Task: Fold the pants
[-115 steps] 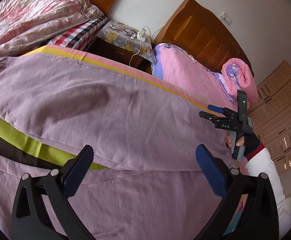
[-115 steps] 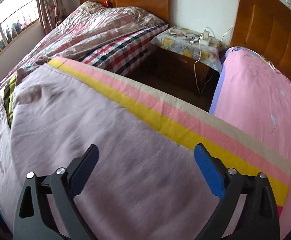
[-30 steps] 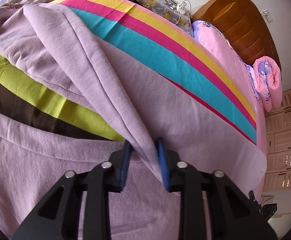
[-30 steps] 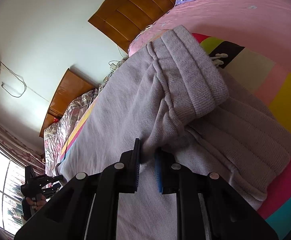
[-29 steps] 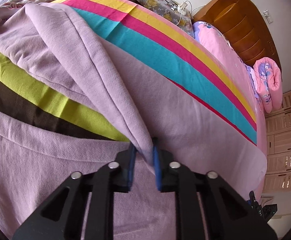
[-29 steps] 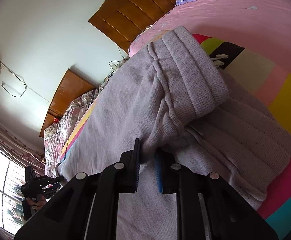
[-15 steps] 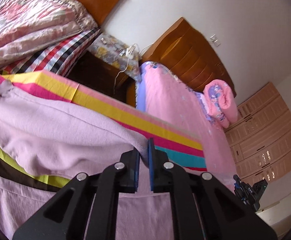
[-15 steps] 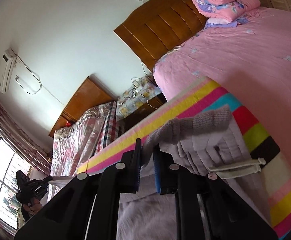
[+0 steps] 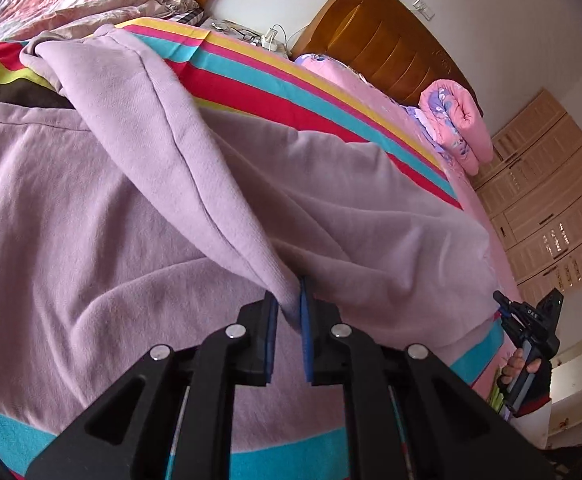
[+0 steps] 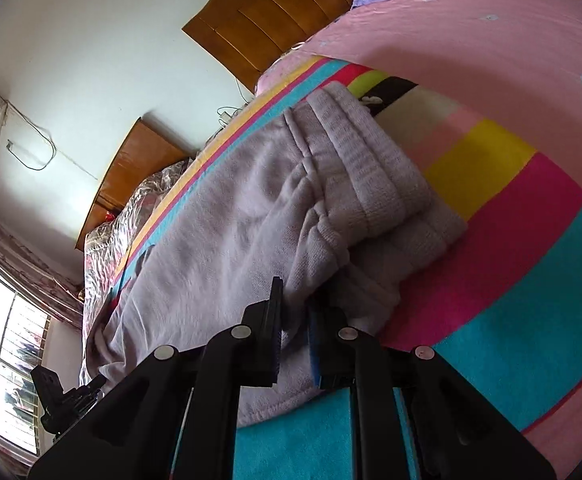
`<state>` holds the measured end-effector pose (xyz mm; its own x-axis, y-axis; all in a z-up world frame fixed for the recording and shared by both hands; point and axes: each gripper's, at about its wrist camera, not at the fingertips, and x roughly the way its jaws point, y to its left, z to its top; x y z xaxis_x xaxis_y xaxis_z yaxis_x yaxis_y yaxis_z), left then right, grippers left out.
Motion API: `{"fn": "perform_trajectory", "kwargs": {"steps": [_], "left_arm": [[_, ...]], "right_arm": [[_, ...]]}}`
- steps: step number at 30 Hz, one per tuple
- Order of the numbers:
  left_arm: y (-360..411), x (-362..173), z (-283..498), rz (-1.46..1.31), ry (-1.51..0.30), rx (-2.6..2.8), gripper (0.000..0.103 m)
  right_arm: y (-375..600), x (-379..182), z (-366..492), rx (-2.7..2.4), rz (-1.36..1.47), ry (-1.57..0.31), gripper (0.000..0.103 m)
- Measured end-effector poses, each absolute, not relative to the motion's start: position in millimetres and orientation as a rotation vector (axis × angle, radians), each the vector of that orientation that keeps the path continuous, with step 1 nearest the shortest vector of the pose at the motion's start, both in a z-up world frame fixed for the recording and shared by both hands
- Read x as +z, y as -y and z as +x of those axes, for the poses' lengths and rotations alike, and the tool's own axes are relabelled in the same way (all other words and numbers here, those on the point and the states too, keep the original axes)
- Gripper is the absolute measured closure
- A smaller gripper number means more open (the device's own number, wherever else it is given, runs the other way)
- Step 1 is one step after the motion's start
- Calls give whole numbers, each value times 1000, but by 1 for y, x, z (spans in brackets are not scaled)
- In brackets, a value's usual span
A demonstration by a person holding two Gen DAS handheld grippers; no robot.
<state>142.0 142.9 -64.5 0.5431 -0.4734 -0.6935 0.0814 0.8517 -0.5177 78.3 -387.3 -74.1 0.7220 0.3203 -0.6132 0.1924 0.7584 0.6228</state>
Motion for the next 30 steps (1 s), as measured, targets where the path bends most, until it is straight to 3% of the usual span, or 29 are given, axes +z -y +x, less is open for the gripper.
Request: {"fn": "perform_trajectory", "kwargs": {"steps": [5,10,17,20,22,25,30], "left_arm": [[-146,-19,116,-420,-830,-348,94],[-149,-67,115,-433,-974,-314,93],[-151,-77,115,-453,-984,-307,90],[-151,-88,116,-474,-1007,-291,87],[-152,-86,115,-497,-995,-308,75],[-148,-83,116,-523,-987,-331,58],[-140,-81,119,-516,-982,-323,55]], "right_arm": [[377,-47,67,85,637,-749,90],[393,-99,55,58,778,-812,92],[392,-89,54,35,767,-798,91],[384,-98,49,69,818,-793,80],[375,-94,45,94,822,-785,68],[357,-89,40,149,797,-815,66],[317,-93,40,264,803,-865,66]]}}
